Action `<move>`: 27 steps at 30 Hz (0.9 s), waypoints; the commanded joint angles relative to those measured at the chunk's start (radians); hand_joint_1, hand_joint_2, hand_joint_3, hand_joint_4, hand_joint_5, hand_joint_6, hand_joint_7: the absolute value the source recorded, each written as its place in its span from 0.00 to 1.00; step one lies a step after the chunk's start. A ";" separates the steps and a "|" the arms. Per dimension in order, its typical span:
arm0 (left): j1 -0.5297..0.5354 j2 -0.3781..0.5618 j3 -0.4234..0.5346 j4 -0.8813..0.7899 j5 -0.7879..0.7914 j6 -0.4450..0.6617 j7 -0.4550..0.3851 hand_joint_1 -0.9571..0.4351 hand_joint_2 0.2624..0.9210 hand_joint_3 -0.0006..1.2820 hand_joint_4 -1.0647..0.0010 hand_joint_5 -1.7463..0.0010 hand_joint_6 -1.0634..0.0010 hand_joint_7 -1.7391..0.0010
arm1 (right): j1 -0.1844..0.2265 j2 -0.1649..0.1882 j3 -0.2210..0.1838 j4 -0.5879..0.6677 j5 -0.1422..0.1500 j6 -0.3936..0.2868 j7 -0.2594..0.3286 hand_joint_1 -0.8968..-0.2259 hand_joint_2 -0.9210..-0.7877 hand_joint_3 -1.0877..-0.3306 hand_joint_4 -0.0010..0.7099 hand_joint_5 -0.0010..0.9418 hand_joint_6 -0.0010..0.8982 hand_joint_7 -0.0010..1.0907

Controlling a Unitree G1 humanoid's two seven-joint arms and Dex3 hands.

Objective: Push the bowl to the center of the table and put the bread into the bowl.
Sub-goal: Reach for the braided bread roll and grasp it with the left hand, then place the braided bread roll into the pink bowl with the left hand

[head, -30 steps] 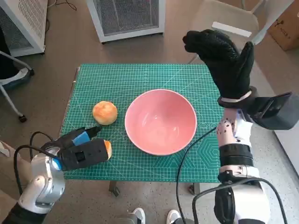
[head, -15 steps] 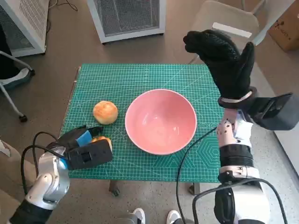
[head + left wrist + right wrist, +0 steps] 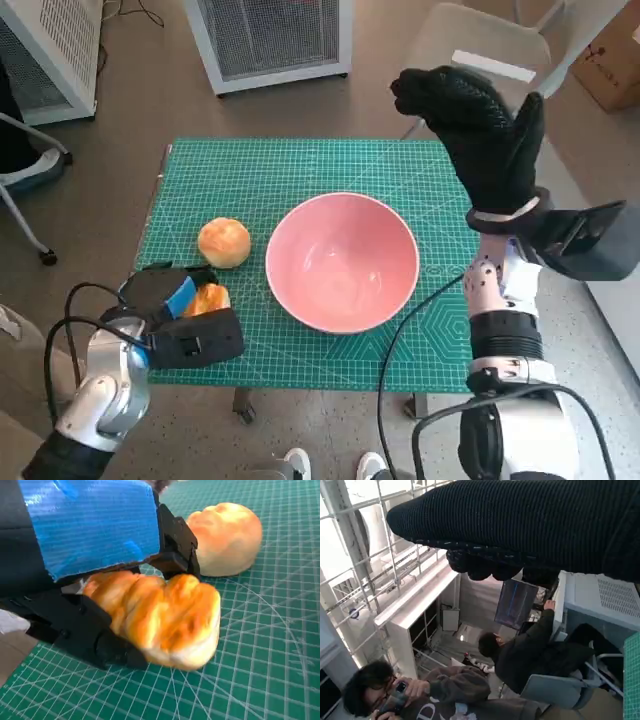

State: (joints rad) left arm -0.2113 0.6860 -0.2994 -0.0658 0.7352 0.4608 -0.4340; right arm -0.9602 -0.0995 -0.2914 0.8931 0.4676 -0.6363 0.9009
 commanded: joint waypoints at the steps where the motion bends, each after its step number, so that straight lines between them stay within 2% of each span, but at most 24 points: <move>1: 0.024 0.011 0.025 -0.044 -0.018 0.005 -0.043 0.69 0.75 0.30 0.40 0.22 0.39 0.38 | 0.020 0.001 0.001 0.011 -0.002 0.011 0.009 0.39 0.00 0.50 0.33 0.00 0.13 0.38; 5: 0.036 0.013 0.064 -0.110 -0.031 0.015 -0.063 0.69 0.87 0.17 0.37 0.27 0.38 0.38 | 0.021 0.002 0.002 0.010 -0.002 0.012 0.010 0.39 0.00 0.50 0.33 0.00 0.11 0.41; 11: 0.061 0.017 0.132 -0.221 -0.048 0.015 -0.066 0.69 0.95 0.09 0.33 0.33 0.39 0.35 | 0.021 0.002 0.001 0.014 0.000 0.014 0.015 0.39 0.00 0.51 0.32 0.00 0.09 0.45; 20: 0.058 0.020 0.218 -0.362 -0.060 0.017 -0.082 0.69 0.97 0.05 0.30 0.38 0.38 0.33 | 0.023 0.004 0.001 0.013 -0.002 0.010 0.013 0.39 0.00 0.51 0.32 0.00 0.08 0.46; 27: -0.004 0.020 0.272 -0.464 -0.076 0.001 -0.089 0.69 0.98 0.04 0.29 0.40 0.38 0.32 | 0.022 0.004 0.000 0.015 -0.002 0.008 0.014 0.39 0.00 0.51 0.32 0.00 0.08 0.47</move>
State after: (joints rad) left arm -0.1716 0.6974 -0.0470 -0.4834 0.6613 0.4705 -0.5137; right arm -0.9601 -0.0990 -0.2926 0.8958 0.4678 -0.6343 0.9072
